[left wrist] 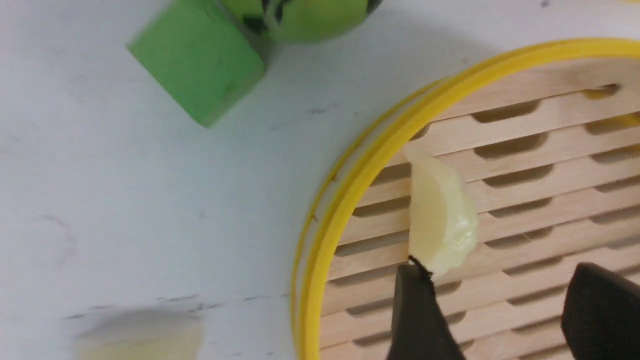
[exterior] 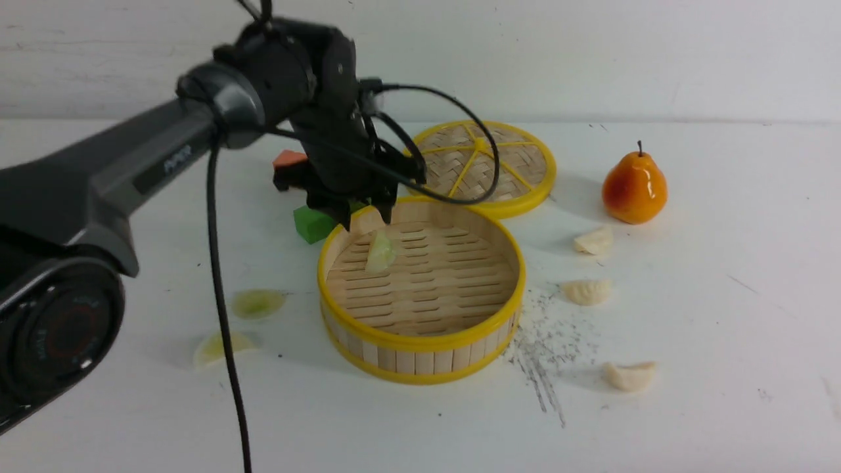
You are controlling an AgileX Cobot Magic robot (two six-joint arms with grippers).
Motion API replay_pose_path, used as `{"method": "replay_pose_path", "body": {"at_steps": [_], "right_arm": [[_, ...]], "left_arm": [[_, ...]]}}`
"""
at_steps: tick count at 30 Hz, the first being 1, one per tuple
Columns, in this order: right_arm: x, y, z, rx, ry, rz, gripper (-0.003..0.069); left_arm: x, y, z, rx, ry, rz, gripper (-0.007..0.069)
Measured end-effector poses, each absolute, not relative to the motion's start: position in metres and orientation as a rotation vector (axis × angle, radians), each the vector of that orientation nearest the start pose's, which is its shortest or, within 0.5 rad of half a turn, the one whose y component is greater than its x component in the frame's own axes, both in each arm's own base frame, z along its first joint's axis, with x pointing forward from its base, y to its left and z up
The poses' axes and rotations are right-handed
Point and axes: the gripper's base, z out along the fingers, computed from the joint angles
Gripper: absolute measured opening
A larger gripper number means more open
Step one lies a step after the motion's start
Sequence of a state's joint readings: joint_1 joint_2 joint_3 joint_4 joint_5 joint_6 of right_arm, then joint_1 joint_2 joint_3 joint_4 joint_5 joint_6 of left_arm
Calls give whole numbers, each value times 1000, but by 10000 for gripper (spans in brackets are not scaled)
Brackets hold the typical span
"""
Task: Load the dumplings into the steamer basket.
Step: Use the left arm to grab a dumpling
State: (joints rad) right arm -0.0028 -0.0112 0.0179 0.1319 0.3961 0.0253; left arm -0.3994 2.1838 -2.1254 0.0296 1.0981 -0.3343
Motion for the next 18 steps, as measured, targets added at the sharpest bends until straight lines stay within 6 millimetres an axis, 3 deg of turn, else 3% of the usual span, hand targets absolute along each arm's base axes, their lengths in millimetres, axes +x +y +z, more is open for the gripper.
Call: {"method": "replay_pose_path", "body": {"at_steps": [2,3,4,6,8,9,11,12,16,18], "right_arm": [[52,4,172,106,1882,147,239],[52,4,172,106,1882,147,239],[52,4,172,106,1882,147,239],[52,4,172,106,1882,147,239],[52,4,172,106,1882,147,239],[52,4,172,106,1882,147,239],[52,4,172,106,1882,147,239],[52,4,172,106,1882,147,239],[52,4,172,106,1882,147,239],[52,4,172,106,1883,147,239]], "left_arm": [[441,-179,307,149,2620,-142,386],[434,-165,327,185,2602,-53,386],[434,-163,329,187,2601,-43,386],[433,-134,342,170,2598,32,386],[435,-122,338,155,2617,40,385],[437,-112,330,147,2649,35,383],[443,-89,292,176,2784,-14,372],[443,-88,290,181,2788,-10,372],[448,-82,246,337,2888,-43,365],[452,-84,233,409,2882,-52,365]]}}
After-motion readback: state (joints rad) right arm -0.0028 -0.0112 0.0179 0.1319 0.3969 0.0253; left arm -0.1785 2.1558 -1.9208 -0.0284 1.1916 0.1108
